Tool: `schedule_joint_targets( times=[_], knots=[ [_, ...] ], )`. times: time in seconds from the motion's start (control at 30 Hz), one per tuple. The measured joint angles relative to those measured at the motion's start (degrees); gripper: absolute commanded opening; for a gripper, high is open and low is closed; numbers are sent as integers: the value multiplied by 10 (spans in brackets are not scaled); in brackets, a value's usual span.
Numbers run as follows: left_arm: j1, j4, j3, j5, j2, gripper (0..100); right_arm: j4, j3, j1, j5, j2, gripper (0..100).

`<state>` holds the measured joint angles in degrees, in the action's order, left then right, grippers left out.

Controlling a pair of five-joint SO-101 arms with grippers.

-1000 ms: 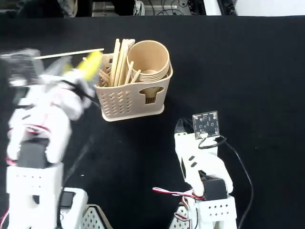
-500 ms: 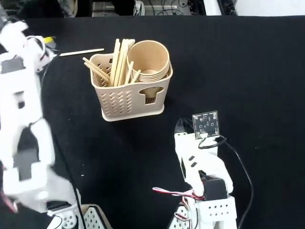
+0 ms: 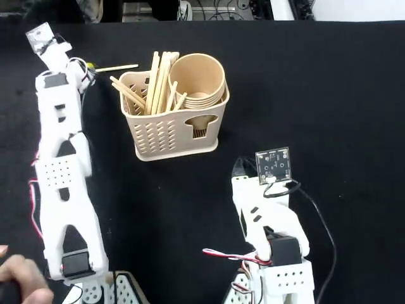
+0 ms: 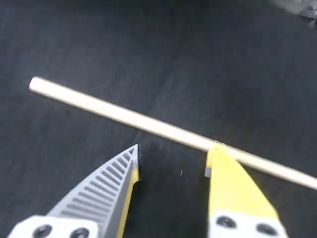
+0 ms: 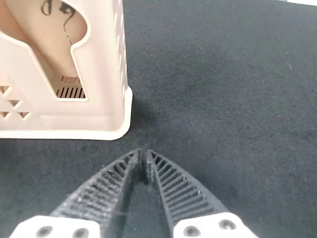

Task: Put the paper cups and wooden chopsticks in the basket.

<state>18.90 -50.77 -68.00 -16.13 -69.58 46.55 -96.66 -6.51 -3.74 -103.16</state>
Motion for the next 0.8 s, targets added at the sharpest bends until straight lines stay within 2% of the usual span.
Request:
schedule_joint_targets(
  times=[0.13,0.23,0.43,0.6,0.8],
  knots=[
    [-7,0,-177,0,-109,199,0,0,0,0,0,18],
    [-15,21,-219,0,-135,153,0,0,0,0,0,18],
    [-22,125,-184,47,-137,105,0,0,0,0,0,18],
    [-22,137,-115,102,-137,87,0,0,0,0,0,18],
    [-20,116,-57,125,-104,87,0,0,0,0,0,18]
  ],
)
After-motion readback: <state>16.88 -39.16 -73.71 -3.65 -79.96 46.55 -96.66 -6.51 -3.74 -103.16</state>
